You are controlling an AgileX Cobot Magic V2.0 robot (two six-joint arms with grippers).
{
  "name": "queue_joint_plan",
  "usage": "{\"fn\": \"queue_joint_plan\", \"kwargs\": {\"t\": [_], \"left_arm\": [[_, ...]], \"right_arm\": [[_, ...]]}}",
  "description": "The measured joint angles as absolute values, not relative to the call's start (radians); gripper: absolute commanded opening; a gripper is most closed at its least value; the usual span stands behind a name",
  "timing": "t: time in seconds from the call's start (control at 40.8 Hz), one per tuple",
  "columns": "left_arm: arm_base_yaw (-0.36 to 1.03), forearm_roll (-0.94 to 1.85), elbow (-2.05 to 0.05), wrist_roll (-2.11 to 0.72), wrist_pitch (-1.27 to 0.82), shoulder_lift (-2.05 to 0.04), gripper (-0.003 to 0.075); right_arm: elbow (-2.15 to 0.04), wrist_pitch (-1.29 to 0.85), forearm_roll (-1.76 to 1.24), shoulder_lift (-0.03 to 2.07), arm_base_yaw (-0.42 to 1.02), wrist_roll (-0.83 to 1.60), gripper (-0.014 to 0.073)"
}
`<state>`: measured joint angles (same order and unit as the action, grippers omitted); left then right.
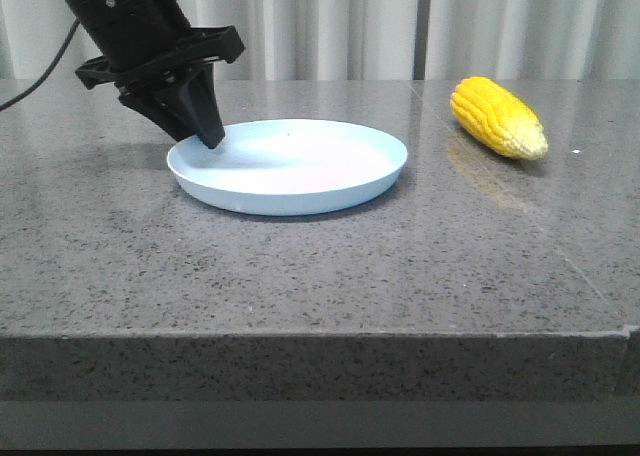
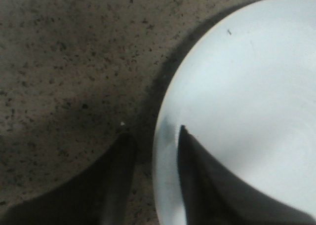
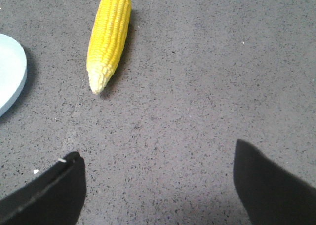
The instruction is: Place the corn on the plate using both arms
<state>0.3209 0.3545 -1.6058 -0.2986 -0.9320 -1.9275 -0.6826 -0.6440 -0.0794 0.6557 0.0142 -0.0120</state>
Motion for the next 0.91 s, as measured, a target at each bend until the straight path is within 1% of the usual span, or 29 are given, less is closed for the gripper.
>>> {"fn": "queue_joint_plan", "kwargs": {"t": [0.074,0.196,0.343,0.539,0.711,0.907], "left_arm": [[0.321,0.335,-1.615,-0.299,-0.94,-1.928,0.054],[0.321,0.311,-1.635,-0.299,-0.958,-1.903,0.0522],[0.342,0.231,-1.643,-0.291,-0.992,-1.819,0.051],[0.459,0.04,-1.627,-0.195,-1.064,-1.664,0.051],[0.576,-0.085,-1.504,-0.075,-1.043,-1.48,0.051],[0.629,-0.1,-1.305,-0.018,-0.959,-1.236,0.051]], "right_arm": [[-0.683,-0.644,-0.079,0.656,0.014,-0.012,0.0632],[-0.683,-0.644,-0.079,0.656,0.014,-0.012,0.0632],[-0.683,-0.644,-0.079,0.656,0.014,-0.012,0.0632],[-0.683,-0.644,-0.079,0.656,0.014,-0.012,0.0632],[-0.683,-0.644,-0.079,0.656,0.014,-0.012,0.0632],[-0.683,-0.644,-0.079,0.656,0.014,-0.012,0.0632]]}}
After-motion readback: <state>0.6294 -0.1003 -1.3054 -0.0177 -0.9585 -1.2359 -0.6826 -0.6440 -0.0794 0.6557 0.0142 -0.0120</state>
